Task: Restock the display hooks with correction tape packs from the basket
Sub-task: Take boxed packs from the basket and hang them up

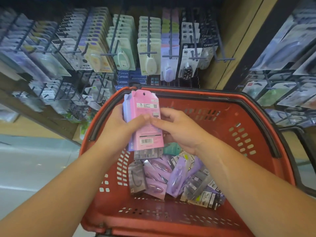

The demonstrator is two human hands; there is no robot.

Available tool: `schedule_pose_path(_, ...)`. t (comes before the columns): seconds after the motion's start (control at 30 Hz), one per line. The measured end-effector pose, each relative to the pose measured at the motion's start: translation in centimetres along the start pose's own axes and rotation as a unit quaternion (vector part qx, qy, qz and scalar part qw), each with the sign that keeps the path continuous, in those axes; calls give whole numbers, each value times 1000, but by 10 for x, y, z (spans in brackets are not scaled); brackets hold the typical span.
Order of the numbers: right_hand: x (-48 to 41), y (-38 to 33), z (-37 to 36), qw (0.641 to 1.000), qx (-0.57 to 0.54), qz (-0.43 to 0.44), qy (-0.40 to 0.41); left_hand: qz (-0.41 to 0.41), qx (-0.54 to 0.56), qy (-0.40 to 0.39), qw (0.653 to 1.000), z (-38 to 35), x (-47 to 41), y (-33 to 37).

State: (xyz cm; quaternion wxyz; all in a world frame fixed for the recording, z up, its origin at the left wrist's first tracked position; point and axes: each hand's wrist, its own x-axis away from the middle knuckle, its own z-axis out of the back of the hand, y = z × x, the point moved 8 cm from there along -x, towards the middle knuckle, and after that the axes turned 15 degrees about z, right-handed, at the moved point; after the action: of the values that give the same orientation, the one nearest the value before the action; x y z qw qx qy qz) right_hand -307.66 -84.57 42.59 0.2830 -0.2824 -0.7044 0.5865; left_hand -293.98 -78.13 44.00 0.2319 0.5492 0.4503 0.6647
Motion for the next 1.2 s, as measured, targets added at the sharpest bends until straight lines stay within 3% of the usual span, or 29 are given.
schedule_pose_path(0.13, -16, 25, -1, 999, -28, -17, -23, -7, -30, 68, 997, 38, 6, 5)
schedule_pose_path(0.23, -30, 81, 27, 987, 140, -77, -12, -26, -64, 149, 986, 68, 21, 12)
schedule_pose_path(0.4, -47, 177, 46, 888, 418, -155, -113, -57, -118, 239, 962, 94, 40, 18)
schedule_pose_path(0.6, -57, 230, 24, 756, 583, -168, -247, -27, -41, 264, 963, 119, 47, 17)
schedule_pose_path(0.73, -57, 237, 17, 716, 651, -130, -214, -7, -29, 254, 967, 126, 46, 15)
schedule_pose_path(0.8, -49, 241, 11, 739, 627, -138, -203, -3, -26, 255, 967, 125, 45, 13)
schedule_pose_path(0.9, -42, 241, 9, 836, 500, -171, -149, -5, -25, 249, 968, 122, 44, 12)
schedule_pose_path(1.03, -26, 228, -3, 938, 266, -207, -75, -2, -19, 239, 971, 125, 42, 10)
schedule_pose_path(1.1, -6, 237, -19, 942, 177, -273, -84, -4, -20, 233, 972, 125, 42, 11)
schedule_pose_path(1.2, 14, 260, -33, 930, 155, -315, -105, -7, -16, 232, 972, 124, 43, 10)
